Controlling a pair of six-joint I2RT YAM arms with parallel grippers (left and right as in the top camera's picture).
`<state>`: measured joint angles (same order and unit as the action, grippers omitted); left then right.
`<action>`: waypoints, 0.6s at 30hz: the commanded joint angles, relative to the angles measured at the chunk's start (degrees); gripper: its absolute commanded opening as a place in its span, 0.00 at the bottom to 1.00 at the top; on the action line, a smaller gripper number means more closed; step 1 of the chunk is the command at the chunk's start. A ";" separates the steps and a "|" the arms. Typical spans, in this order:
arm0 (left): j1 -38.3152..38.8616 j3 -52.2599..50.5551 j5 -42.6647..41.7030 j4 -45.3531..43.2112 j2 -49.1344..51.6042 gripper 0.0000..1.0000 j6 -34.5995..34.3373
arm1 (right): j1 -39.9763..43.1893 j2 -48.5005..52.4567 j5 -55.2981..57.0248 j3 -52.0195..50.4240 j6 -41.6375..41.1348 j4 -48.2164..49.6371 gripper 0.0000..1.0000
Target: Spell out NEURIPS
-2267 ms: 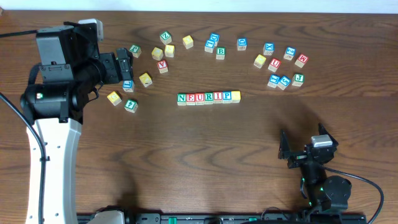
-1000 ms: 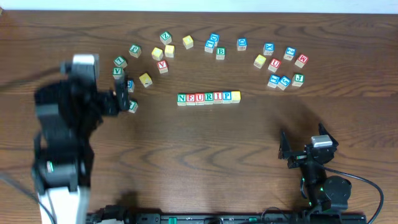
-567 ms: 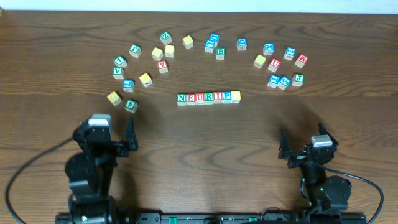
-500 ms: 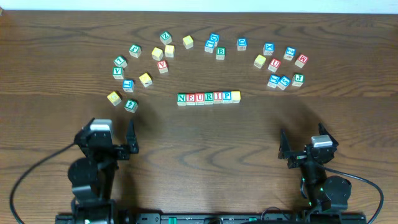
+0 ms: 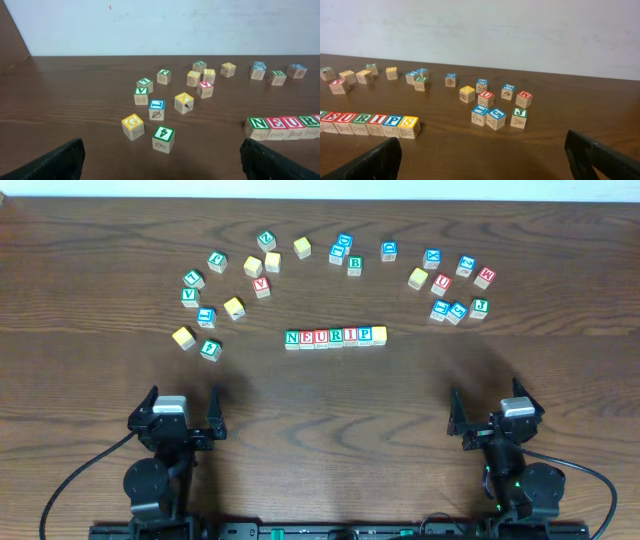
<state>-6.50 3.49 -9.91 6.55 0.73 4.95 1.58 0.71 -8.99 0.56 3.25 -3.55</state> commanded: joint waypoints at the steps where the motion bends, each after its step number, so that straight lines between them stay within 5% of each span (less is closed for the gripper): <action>1: 0.85 -1.51 1.73 0.66 -0.66 0.98 0.39 | -0.17 -0.39 0.42 -0.24 0.68 -0.02 0.99; 18: 2.40 -1.51 1.62 0.63 -0.50 0.98 0.39 | -0.17 -0.39 0.42 -0.24 0.68 -0.02 0.99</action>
<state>-4.32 3.49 -8.62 6.57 0.69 4.95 1.58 0.71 -8.99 0.56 3.25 -3.55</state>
